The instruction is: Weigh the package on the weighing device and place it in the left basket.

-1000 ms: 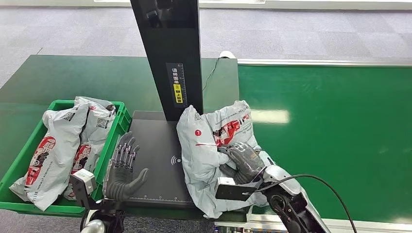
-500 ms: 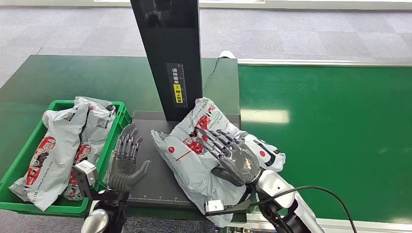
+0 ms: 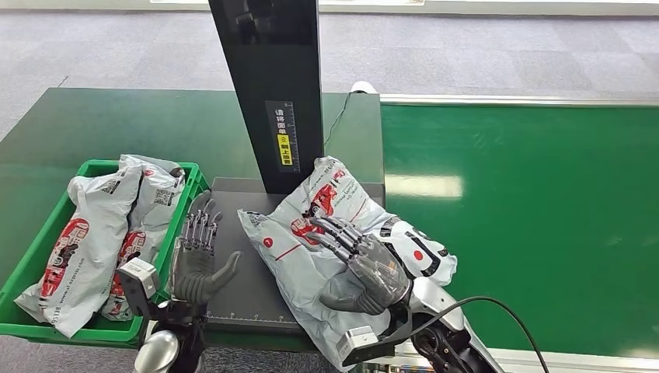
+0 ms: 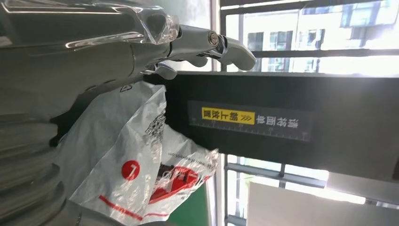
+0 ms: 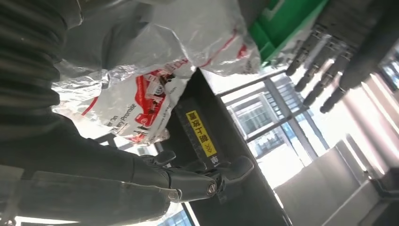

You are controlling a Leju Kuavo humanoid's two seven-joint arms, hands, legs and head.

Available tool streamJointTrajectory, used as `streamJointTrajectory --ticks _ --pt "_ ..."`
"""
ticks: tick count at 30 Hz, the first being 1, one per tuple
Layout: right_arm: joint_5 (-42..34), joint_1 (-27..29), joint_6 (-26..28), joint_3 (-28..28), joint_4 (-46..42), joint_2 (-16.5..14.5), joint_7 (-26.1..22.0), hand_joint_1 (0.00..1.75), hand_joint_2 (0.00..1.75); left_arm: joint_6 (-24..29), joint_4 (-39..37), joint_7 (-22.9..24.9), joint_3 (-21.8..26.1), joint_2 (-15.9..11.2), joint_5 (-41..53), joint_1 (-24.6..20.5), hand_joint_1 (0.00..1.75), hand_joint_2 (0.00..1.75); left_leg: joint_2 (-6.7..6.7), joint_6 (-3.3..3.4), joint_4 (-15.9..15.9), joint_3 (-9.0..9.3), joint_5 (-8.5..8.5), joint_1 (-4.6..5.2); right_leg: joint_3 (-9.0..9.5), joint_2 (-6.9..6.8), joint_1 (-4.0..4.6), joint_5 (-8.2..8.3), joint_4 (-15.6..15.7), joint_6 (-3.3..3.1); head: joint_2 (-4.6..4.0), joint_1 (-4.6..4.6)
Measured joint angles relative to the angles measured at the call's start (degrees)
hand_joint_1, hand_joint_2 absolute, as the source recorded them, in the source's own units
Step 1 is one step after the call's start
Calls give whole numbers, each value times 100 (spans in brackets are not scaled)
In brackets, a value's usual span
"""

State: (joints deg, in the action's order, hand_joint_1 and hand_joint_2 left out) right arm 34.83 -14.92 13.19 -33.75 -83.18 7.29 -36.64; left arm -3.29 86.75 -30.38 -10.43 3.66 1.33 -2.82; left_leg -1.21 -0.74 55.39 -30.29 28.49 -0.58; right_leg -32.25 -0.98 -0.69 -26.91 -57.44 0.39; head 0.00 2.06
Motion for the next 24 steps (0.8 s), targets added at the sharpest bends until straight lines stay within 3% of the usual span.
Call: streamJointTrajectory --ticks 3,6,12,19,24 --pt "-312 30 384 133 -170 -55 -132 0 175 168 64 -145 -117 -63 345 -3 0 175 0 0 0 0 0 0 0 0 0 0 0 0 0 1" --pt "-582 32 1068 352 -346 -146 -165 0 175 424 133 -210 -367 -143 1313 -15 0 175 2 0 1 1 0 0 -1 0 -1 0 0 0 0 1" --pt "-1940 32 2384 616 -756 -210 -308 0 175 696 37 177 -1220 -274 3335 -196 0 175 -2 0 1 1 0 1 -1 0 -3 0 0 0 0 0" --pt "-2007 22 2626 635 -908 -246 -328 0 175 196 -832 1008 -2306 -428 4531 -733 0 175 -3 0 1 3 -1 0 0 0 -1 1 0 -1 0 1" --pt "-1862 29 2625 684 -907 -311 -330 0 175 612 -1524 1593 -2632 -405 5141 -1046 0 175 -2 0 1 3 -1 0 0 0 0 1 0 -1 0 1"
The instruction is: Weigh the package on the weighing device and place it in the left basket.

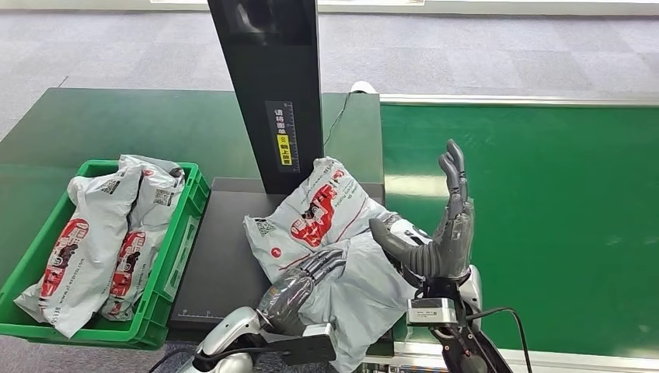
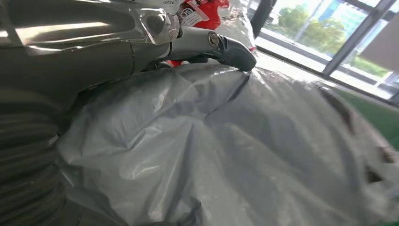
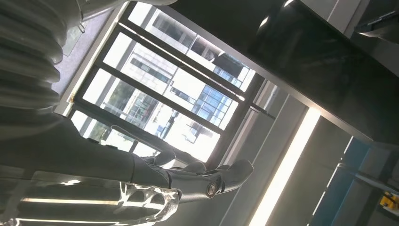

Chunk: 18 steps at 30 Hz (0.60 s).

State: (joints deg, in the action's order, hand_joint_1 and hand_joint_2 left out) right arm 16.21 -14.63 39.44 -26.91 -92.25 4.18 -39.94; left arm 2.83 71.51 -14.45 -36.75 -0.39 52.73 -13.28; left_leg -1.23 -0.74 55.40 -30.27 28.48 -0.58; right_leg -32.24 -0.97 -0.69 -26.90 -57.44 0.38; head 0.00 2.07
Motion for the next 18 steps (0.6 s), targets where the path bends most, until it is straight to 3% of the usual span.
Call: streamJointTrajectory --ticks 2,3,6,7,18 --pt "57 7 -7 22 0 -18 -1 0 175 172 -206 195 -22 24 202 -93 0 175 -1 0 0 0 0 0 0 0 0 0 0 0 0 -1" --pt "81 12 -16 34 0 -27 -1 0 175 217 -296 256 -21 35 265 -133 22 175 -1 0 0 0 0 0 1 0 0 0 0 0 0 -1" --pt "123 28 -55 79 0 -57 -1 0 175 159 -496 309 26 75 325 -197 153 175 0 0 0 0 0 0 2 0 -1 0 0 0 0 0" --pt "127 30 -66 96 1 -63 -1 0 175 119 -540 303 49 86 322 -204 175 175 0 0 0 0 0 0 2 0 -1 0 0 0 0 0" --pt "101 108 -94 182 0 -58 -1 0 175 286 -642 17 218 120 226 -257 175 175 0 0 0 7 0 0 8 0 0 0 0 0 0 -1"
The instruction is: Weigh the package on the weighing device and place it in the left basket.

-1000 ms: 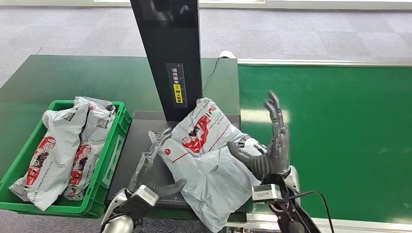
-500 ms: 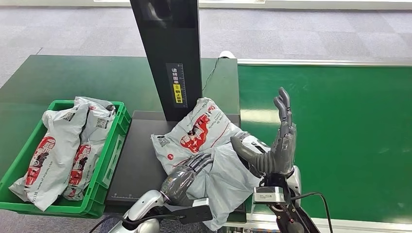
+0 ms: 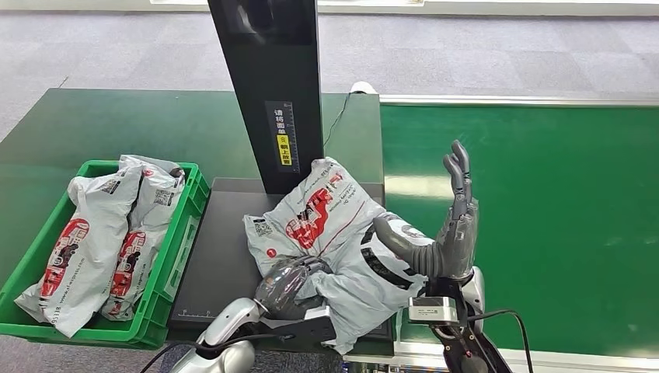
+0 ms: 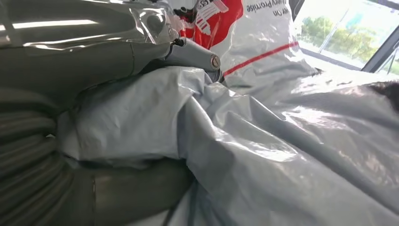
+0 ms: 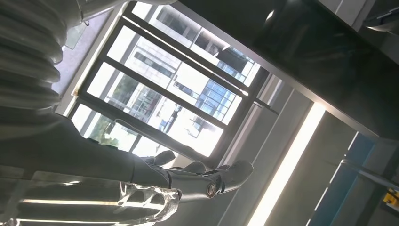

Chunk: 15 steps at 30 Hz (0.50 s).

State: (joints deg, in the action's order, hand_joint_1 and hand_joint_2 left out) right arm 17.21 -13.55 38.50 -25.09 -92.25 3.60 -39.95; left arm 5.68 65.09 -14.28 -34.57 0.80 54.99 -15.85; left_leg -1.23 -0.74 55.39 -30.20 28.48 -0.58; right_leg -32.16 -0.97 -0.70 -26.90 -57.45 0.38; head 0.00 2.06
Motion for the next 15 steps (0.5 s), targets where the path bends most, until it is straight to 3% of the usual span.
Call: streamJointTrajectory --ticks 9,15 --pt "35 164 -99 1 -1 54 -1 0 175 1094 613 -618 322 -102 -321 198 175 175 0 0 0 -4 0 0 -3 0 0 0 0 0 0 1" --pt "25 243 -92 14 -1 104 1 0 175 2577 1272 -1110 696 -187 -224 429 175 175 -1 0 0 -4 0 0 -3 0 0 0 0 0 0 0"
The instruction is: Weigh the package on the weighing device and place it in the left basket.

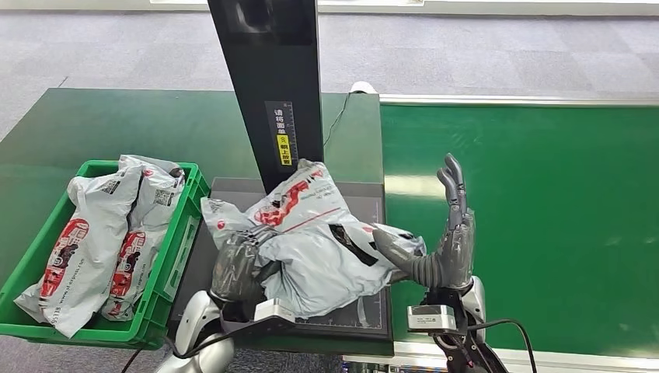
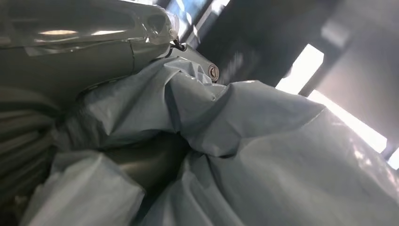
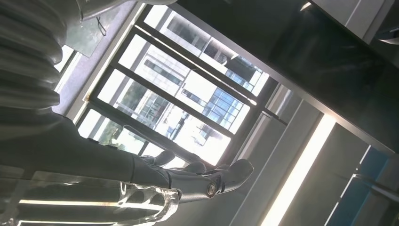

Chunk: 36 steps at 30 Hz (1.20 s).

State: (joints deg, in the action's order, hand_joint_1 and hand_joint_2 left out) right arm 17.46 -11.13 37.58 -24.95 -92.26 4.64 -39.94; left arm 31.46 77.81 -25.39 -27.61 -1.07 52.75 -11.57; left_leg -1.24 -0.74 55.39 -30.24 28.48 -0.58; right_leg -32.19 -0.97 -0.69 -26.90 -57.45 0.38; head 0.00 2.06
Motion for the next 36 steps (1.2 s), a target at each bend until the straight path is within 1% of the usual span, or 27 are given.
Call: streamJointTrajectory --ticks 1,3,6,7,9,11,15,20,22,26,29,30,31,32,33,36 --pt "-11 13 11 1 0 11 -1 0 175 251 136 -77 74 -13 31 54 175 175 0 0 0 0 0 0 0 0 0 0 0 0 0 1" --pt "-28 35 36 2 -1 35 -1 0 175 576 395 -197 220 -37 84 153 175 175 1 0 0 -1 0 0 -1 -1 0 0 0 0 0 0" --pt "-52 53 60 2 -7 61 -1 0 175 646 702 -420 436 -34 185 296 175 175 -1 0 0 -2 0 0 -1 0 0 -1 0 0 0 1" --pt "-65 58 67 1 -10 71 -1 0 175 648 820 -617 569 24 245 364 175 175 -2 0 0 -2 0 0 -2 1 0 0 0 0 0 2" --pt "-93 69 81 -3 -15 94 -1 0 175 652 1103 -1094 966 224 357 498 175 175 -2 0 0 -3 0 0 -2 1 0 0 0 0 0 0" --pt "-121 75 92 -10 -15 111 -1 0 175 653 1402 -1360 1427 437 428 591 175 175 -2 0 0 -4 0 0 -2 1 0 0 0 0 0 -1" --pt "-164 78 98 -19 -15 141 -1 0 175 652 2046 -1418 2357 741 648 752 175 175 -1 0 0 -4 0 -1 -4 0 0 0 0 0 0 2" --pt "-167 78 91 -31 -15 148 -1 0 175 651 2560 -1427 3143 1008 926 826 175 175 -1 0 -2 -7 0 -3 -4 0 4 -1 -1 -1 0 0" --pt "-153 78 83 -34 -15 148 -1 0 175 651 2746 -1431 3594 1132 977 781 175 175 -2 0 -2 -6 0 -3 -4 0 4 -1 -2 -1 0 -1" --pt "-117 84 80 -38 -15 149 -1 0 175 651 2820 -1360 4714 1233 858 612 175 175 -2 0 -2 -3 0 -4 -5 1 4 -1 -1 -1 0 1" --pt "-108 90 87 -40 -15 151 -1 0 175 651 2814 -1323 5177 1261 844 570 175 175 -1 -1 -1 -3 0 -4 -6 0 4 -1 -1 -1 0 0" --pt "-103 95 102 -40 -17 151 -1 0 175 650 2784 -1261 5272 1265 877 547 175 175 -1 -1 -1 -3 0 -3 -5 -1 4 -2 -1 -1 0 1" --pt "-98 108 124 -37 -28 151 -1 0 175 649 2704 -1086 5356 1250 976 506 175 175 0 -1 -1 -3 0 -2 -5 -1 3 -2 -1 -1 0 -1" --pt "-88 125 150 -32 -50 151 -1 0 175 647 2571 -750 5419 1205 1148 459 175 175 1 -1 -1 -3 0 -2 -5 -2 2 -2 -1 -1 0 -2" --pt "-76 145 170 -28 -80 150 -1 0 175 643 2400 -292 5454 1134 1366 415 175 175 -1 -1 -1 -3 0 -2 -4 -1 2 -1 -1 -1 0 -2" --pt "-32 201 190 -12 -170 150 -1 0 175 530 1775 1452 5405 671 1985 331 175 175 -13 -1 -2 1 0 -4 -6 10 5 0 -1 -3 0 1"
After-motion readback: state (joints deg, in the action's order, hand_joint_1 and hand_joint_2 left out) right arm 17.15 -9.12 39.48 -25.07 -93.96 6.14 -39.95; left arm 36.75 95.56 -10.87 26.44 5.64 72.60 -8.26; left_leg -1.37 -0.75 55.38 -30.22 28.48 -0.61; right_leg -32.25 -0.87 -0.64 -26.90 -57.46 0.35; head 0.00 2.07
